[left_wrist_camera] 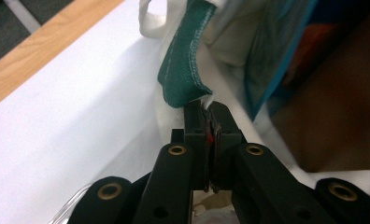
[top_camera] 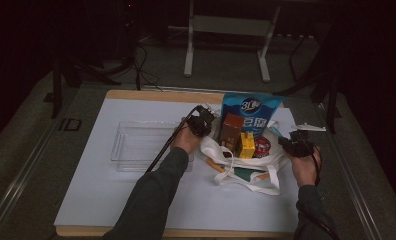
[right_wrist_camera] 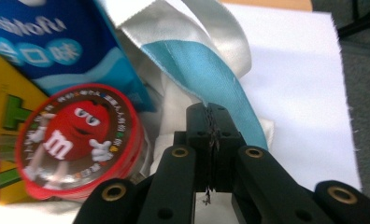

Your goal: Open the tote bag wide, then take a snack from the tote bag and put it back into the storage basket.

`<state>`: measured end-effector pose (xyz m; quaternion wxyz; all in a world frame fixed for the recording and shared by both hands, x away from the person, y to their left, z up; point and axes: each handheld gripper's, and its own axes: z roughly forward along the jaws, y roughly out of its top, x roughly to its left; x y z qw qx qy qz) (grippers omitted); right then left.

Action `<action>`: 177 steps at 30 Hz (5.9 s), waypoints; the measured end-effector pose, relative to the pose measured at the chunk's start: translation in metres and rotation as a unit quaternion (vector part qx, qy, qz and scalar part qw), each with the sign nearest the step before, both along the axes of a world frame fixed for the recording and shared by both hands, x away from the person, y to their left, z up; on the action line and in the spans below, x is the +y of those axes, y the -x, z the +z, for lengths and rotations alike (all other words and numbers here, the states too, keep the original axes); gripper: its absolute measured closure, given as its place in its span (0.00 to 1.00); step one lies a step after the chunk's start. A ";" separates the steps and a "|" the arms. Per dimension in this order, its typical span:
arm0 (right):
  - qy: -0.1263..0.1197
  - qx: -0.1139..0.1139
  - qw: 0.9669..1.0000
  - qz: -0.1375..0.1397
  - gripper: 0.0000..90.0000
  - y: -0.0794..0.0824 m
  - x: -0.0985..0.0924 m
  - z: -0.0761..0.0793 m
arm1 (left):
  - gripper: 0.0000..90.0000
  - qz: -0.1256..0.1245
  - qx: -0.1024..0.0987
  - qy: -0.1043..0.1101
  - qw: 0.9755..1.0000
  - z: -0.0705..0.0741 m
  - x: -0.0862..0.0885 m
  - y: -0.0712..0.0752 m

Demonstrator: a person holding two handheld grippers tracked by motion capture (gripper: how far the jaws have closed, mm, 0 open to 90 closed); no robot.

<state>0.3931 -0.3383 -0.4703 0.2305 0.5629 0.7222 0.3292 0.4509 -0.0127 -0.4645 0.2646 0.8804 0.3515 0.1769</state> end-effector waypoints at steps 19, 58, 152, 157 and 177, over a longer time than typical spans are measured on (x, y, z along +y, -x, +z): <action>-0.007 0.003 1.000 -0.013 0.92 0.006 0.007 -0.013 | 0.98 0.012 0.000 -0.037 0.999 -0.015 -0.006 0.000; 0.016 -0.003 0.997 0.069 0.77 0.082 0.046 -0.050 | 0.90 -0.041 -0.046 0.041 0.997 0.028 0.022 0.031; -0.003 -0.011 0.997 0.080 0.74 0.078 0.043 -0.055 | 0.18 -0.220 -0.023 0.132 0.966 0.069 -0.018 0.017; -0.005 -0.012 0.997 0.080 0.74 0.078 0.043 -0.055 | 0.30 -0.235 -0.020 0.117 0.965 0.066 -0.023 0.017; -0.010 -0.013 0.997 0.080 0.74 0.078 0.042 -0.055 | 0.36 -0.270 -0.025 0.111 0.956 0.060 -0.037 0.020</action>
